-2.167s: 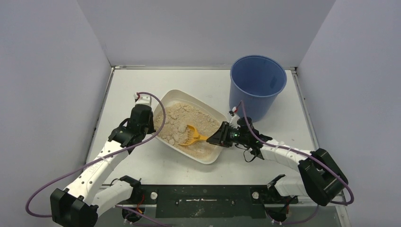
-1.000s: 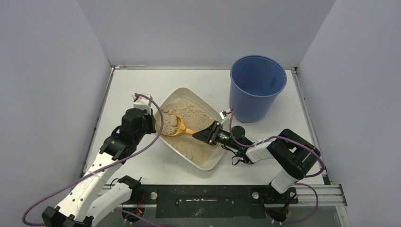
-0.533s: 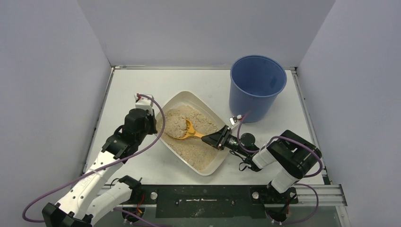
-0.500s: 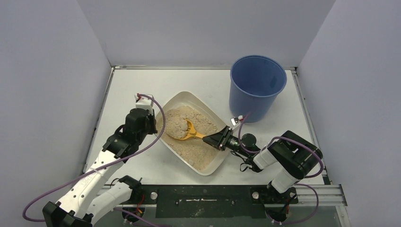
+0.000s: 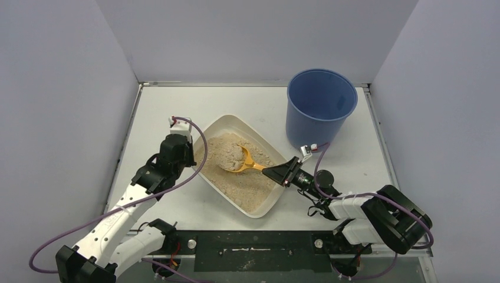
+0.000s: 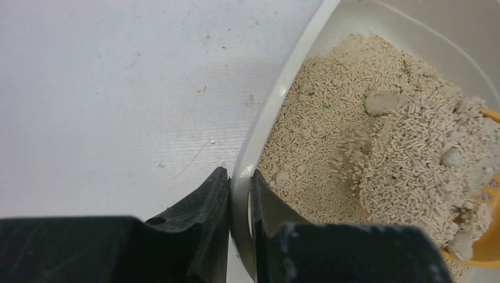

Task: Clean the litter box

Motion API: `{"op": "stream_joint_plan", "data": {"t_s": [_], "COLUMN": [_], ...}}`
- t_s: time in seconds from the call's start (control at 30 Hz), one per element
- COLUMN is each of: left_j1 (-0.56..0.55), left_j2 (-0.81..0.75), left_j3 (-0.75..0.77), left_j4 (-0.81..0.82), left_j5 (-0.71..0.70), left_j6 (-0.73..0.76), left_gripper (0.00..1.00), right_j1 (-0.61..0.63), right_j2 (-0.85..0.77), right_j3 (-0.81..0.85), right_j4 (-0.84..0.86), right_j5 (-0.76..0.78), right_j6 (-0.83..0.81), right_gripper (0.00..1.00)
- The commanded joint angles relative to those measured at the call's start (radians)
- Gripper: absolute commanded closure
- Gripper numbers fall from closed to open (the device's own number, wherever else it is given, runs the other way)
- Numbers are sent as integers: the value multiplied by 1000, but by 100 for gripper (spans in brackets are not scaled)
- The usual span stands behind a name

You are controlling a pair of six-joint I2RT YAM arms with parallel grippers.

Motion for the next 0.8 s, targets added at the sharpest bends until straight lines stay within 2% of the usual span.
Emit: {"op": "stream_joint_plan", "data": {"t_s": [0.0,0.13,0.23,0.3,0.4,0.43,0.53,0.63,0.73,0.77], "left_j1": [4,7,8,8,9,9,11,12,13,13], "left_j2": [1,16,23,22,23,21,27,33,32,34], "left_j3": [16,18,20,20,20,20,18,22,17,17], "left_j4": [96,88,81,80,75,76,78,77,78,77], "left_j5": [-45,-47,-51,-53,-55,-52,-44,-38,-29,-26], "left_j6": [-13,-22,-29,-30,-33,-34,-34,-37,-40,-42], "left_gripper": [100,100,100,100,100,100,100,100,100,100], "right_j1": [-23,-12,-40,-19,-90,-78,1,-81,9,-11], "right_j2": [-68,-65,-74,-55,-62,-64,-62,-101,-122,-138], "right_j3": [-33,-35,-87,-60,-130,-134,-85,-161,-93,-105], "right_j4": [97,170,226,257,326,341,322,332,281,272], "right_j5": [-1,-27,21,-29,10,14,-18,27,-13,-10], "right_j6": [16,35,76,76,142,147,121,157,112,110], "right_gripper": [100,100,100,100,100,100,100,100,100,100]}}
